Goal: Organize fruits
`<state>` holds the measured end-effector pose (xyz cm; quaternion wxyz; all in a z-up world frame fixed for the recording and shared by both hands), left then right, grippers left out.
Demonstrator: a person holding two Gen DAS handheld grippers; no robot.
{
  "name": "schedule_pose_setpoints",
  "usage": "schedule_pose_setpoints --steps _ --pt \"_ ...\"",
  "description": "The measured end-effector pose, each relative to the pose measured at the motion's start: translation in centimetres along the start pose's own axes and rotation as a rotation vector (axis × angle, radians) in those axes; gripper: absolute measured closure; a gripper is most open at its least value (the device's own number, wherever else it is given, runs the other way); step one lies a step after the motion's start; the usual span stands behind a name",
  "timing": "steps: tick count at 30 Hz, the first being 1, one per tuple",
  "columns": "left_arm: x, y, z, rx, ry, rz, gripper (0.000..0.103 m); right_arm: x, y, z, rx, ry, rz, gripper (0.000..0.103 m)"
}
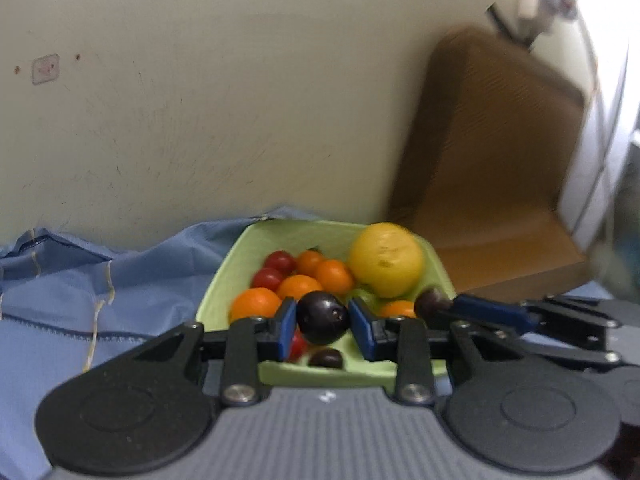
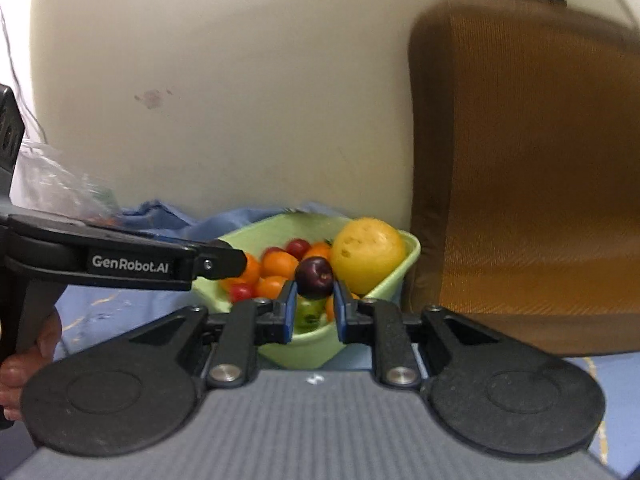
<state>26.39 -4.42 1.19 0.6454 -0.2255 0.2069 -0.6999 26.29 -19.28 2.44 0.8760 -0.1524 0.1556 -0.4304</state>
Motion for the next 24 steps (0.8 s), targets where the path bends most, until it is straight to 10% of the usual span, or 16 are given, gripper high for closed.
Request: schedule_pose_setpoints --steps 6,19,24 --pt "-0.4 0.2 0.0 0.008 -0.008 0.035 0.057 0.2 -0.4 0.0 0.033 0.018 -0.004 0.065" --pt "1.5 -13.6 -8.0 0.132 -0.047 0.051 0.038 -1.1 -11.0 -6.6 0.006 0.315 0.01 0.064" --pt "2.8 -17.8 -11.5 0.157 -0.04 0.084 0.007 -3.0 -15.0 -9.8 0.006 0.395 0.003 0.058"
Point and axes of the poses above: each gripper's, at about its wrist camera, not at the fingertips, and y roughly the way its jaws point, x to its right, z to its top, the point moved 1 cm from there along y, roughly the way its jaws point, and after that the axes turned 1 degree about z, right-handed, at the moved point
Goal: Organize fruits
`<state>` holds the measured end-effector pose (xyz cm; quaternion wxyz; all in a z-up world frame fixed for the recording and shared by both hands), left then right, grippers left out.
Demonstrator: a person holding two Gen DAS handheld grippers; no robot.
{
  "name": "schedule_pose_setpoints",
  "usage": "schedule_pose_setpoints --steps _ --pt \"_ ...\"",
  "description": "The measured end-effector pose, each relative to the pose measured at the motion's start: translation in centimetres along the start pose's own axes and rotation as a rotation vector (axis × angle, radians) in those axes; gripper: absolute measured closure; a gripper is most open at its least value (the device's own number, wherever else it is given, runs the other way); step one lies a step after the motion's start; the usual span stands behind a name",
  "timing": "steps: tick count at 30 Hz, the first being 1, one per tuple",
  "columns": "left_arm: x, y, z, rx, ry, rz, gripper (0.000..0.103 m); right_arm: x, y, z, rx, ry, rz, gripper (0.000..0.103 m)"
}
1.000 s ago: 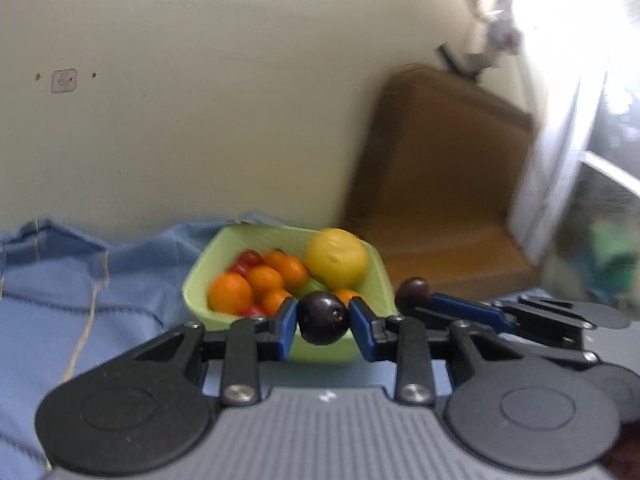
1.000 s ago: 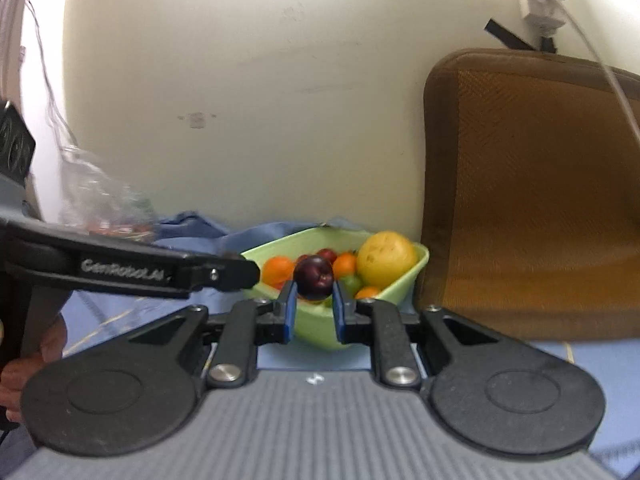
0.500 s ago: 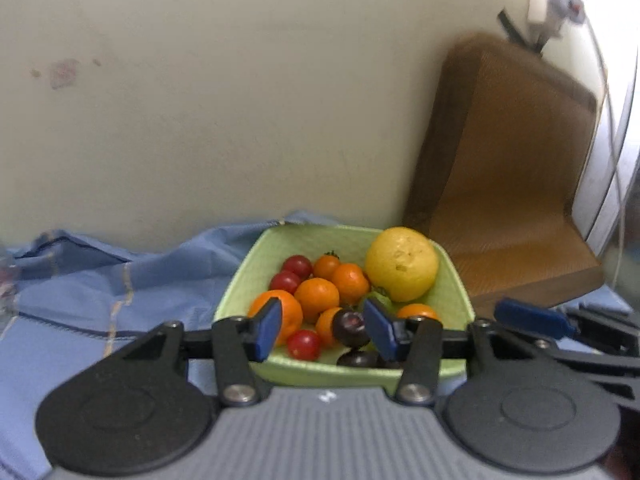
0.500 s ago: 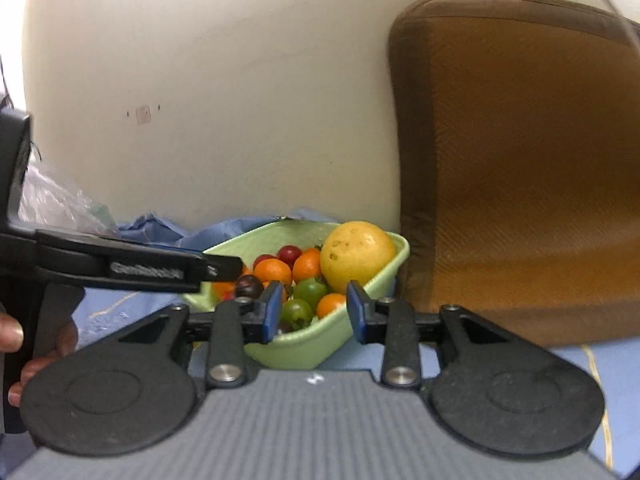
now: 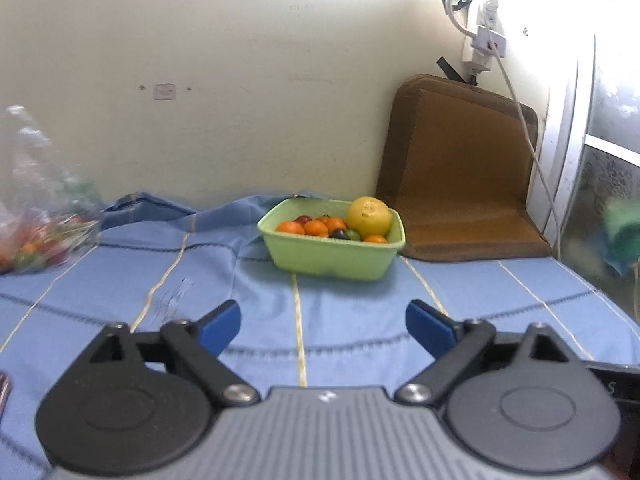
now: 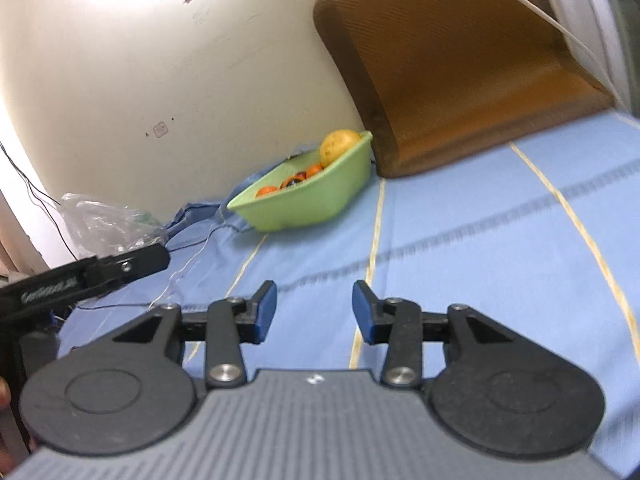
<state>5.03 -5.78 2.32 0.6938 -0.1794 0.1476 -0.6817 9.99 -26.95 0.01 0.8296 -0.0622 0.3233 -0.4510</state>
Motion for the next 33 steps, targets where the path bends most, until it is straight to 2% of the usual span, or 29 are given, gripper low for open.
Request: schedule_pose_setpoints --steps 2,7,14,18,26,33 --pt "0.1 -1.3 -0.8 0.002 -0.008 0.01 0.0 -0.4 -1.2 -1.0 -0.005 0.006 -0.007 0.058" --pt "0.0 -3.8 -2.5 -0.008 -0.035 0.066 0.0 -1.3 -3.0 -3.0 -0.013 0.022 -0.007 0.05" --pt "0.1 -5.2 -3.5 -0.008 0.0 0.145 0.0 -2.1 -4.1 -3.8 -0.019 0.03 0.006 0.039" --pt "0.3 -5.5 -3.9 -0.004 0.029 0.203 0.0 -2.7 -4.1 -4.1 -0.021 0.021 0.008 0.039" --pt "0.6 -5.3 -4.4 -0.006 0.053 0.253 0.0 -2.7 -4.3 -4.3 -0.013 0.018 0.004 0.034" --pt "1.7 -4.8 -5.0 -0.007 0.148 0.354 0.0 -2.4 -4.4 -4.4 -0.012 0.028 0.004 0.034"
Point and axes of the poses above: each gripper's, at about its wrist camera, not at the fingertips, and y roughly the way its jaws point, x to its right, z to its top, the point moved 1 cm from there along y, roughly the way its jaws point, and after that the axes turned 1 degree about z, right-handed, at the moved point
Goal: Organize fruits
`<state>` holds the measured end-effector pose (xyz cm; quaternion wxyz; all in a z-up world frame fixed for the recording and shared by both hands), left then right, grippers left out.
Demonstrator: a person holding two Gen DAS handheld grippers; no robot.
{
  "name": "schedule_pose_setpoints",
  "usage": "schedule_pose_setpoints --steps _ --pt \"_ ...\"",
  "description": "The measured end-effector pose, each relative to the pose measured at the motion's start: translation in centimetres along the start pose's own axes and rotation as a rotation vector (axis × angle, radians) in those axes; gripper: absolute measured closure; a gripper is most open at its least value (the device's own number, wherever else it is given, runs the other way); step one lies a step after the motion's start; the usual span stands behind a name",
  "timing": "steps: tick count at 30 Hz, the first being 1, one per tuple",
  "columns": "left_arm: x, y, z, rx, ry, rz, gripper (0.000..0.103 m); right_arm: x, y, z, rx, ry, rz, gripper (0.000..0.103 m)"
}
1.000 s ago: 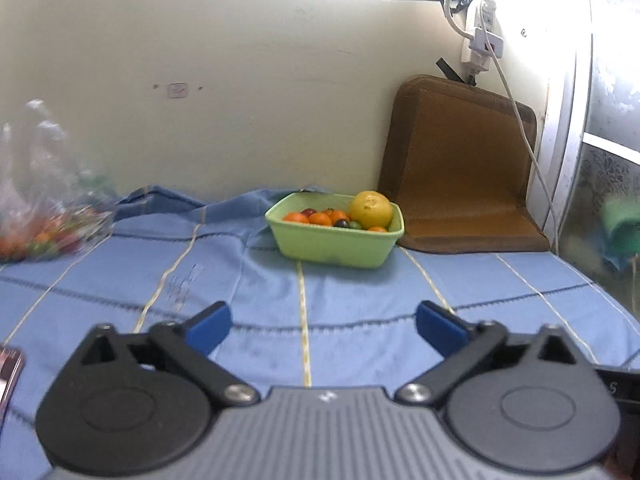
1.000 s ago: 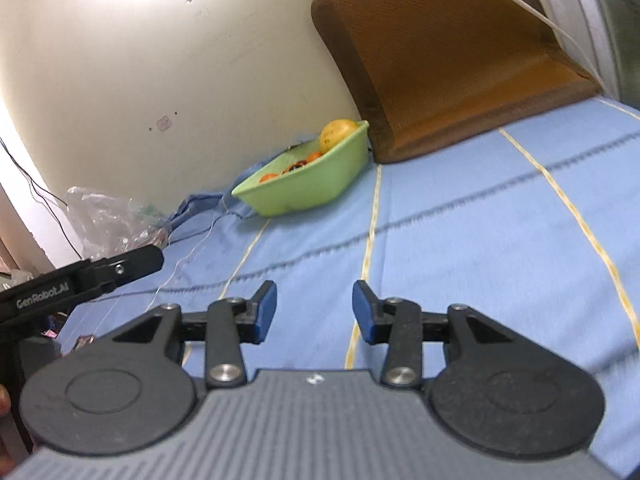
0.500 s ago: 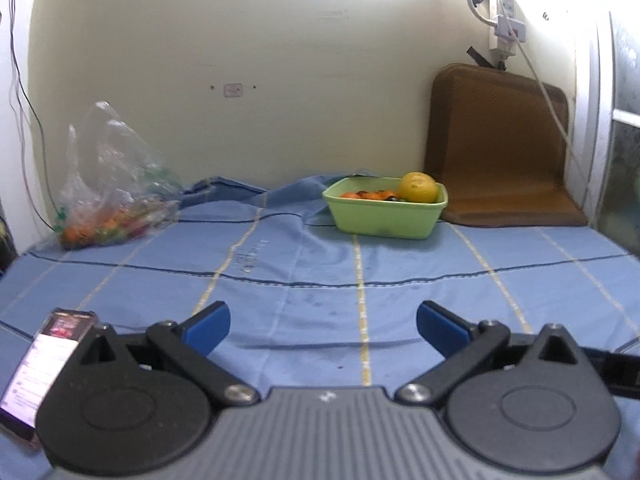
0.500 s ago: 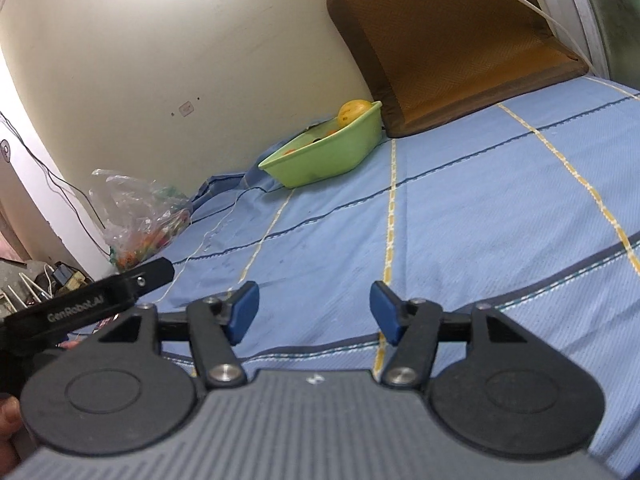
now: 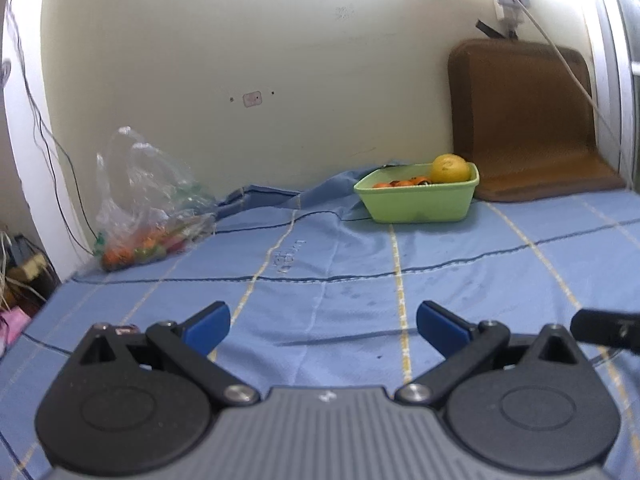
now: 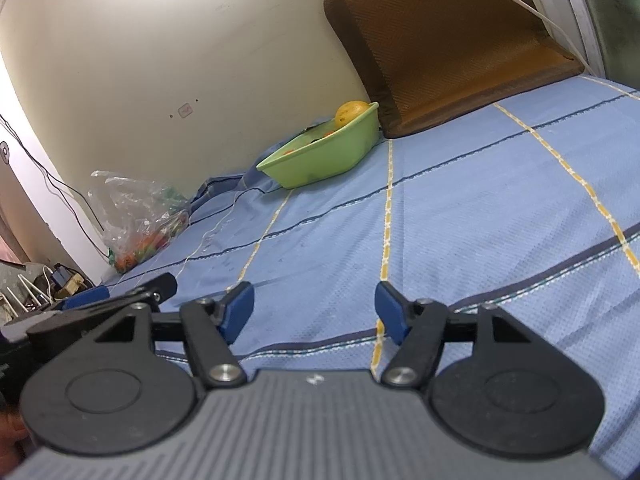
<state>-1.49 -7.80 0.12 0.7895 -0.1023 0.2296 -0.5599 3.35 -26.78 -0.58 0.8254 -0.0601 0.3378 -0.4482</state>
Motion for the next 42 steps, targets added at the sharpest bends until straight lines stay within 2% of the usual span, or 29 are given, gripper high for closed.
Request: schedule_pose_setpoints --steps 18,42 --pt "0.78 0.53 -0.52 -0.036 0.03 0.006 0.0 0.42 -0.2 -0.1 -0.002 0.021 -0.002 0.033" --pt "0.38 0.81 -0.59 -0.03 0.032 0.057 0.0 0.57 -0.2 -0.06 -0.002 0.021 -0.004 0.033"
Point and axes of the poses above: each gripper's, at about its wrist camera, not at the fingertips, and y roughly the way its jaws point, x to its right, z to its top, the point moved 1 cm from there along y, roughly the way its jaws point, and after that the axes turned 1 degree about z, right-handed, at the moved point
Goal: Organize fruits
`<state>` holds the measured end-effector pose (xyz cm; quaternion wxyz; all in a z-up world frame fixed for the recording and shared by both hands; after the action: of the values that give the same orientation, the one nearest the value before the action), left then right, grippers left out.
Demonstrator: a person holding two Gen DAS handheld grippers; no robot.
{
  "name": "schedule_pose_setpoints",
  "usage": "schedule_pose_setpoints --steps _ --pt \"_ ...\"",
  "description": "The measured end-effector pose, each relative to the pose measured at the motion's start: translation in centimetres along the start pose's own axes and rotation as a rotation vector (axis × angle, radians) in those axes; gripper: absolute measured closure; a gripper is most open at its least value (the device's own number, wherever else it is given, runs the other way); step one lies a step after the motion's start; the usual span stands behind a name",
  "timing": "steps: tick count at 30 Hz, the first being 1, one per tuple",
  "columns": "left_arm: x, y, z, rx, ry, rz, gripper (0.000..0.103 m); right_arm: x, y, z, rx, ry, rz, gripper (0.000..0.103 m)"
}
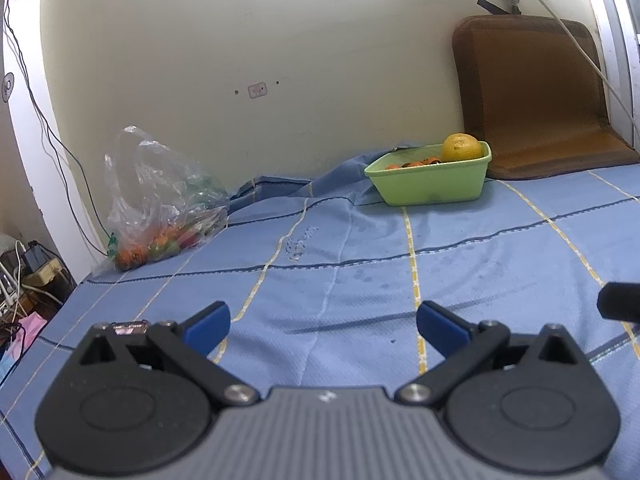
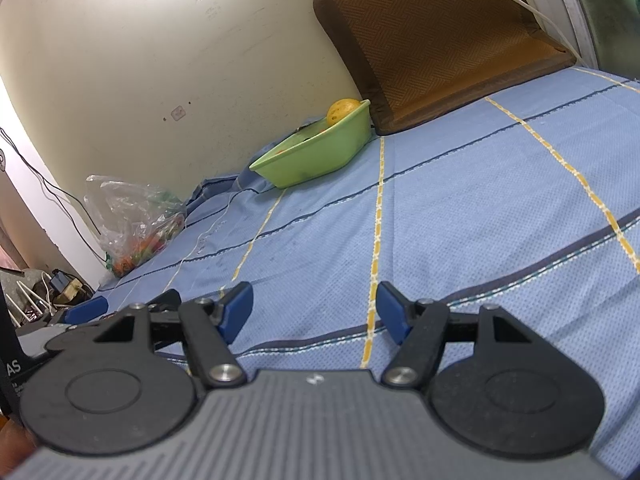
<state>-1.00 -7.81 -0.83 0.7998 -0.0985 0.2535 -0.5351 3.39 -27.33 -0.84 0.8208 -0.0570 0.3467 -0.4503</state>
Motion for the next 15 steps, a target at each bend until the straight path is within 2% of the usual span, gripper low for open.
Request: schedule_pose_setpoints --steps 6,15 --pt "0.7 -0.2 0.3 0.001 0.008 -0.017 0.0 0.1 -0.2 0.1 0.011 0.004 -0.006 0.033" --pt "3.0 -0.7 0.8 -0.011 0.041 -0.098 0.0 0.9 -1.3 0.7 0.058 0.005 -0.038 0.033"
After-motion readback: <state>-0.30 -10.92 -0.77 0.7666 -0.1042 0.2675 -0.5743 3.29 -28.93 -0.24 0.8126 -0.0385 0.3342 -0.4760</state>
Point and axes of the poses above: each gripper's, at about its wrist camera, not at the fingertips, and y roughly the way its jaws point, x to its right, z to its top, the point moved 1 cm from there along y, roughly the way its jaws point, and after that the axes turned 1 degree about z, right-handed, at the moved point
